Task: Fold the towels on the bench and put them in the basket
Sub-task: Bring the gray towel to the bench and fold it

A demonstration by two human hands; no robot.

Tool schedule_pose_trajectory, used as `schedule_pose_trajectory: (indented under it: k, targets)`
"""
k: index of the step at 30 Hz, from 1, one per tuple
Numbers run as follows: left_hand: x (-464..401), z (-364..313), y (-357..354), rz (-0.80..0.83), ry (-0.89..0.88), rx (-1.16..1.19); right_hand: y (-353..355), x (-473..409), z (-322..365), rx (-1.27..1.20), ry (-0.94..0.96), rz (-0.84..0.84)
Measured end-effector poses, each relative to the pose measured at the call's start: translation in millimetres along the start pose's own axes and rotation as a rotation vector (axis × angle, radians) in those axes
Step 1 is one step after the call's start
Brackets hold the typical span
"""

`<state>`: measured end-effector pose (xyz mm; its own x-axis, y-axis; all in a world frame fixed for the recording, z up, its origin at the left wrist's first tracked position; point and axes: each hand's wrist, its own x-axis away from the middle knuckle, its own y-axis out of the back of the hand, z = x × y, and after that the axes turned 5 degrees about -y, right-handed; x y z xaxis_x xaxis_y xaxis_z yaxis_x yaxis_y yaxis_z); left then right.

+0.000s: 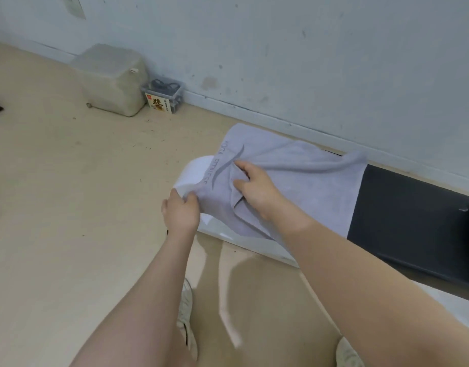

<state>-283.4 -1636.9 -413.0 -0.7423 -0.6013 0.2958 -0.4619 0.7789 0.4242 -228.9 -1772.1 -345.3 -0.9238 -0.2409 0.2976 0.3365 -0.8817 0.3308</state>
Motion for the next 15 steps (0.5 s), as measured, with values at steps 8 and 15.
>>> schedule_pose_trajectory:
  k: [8, 15]
  targets:
    - [-12.8, -5.8, 3.1, 0.434, 0.198, 0.315, 2.5, 3.3, -0.5, 0.017, -0.001, 0.111]
    - [4.0, -19.2, 3.7, 0.348, 0.27, 0.453, -11.1, 4.1, -6.8, -0.06, 0.025, 0.044]
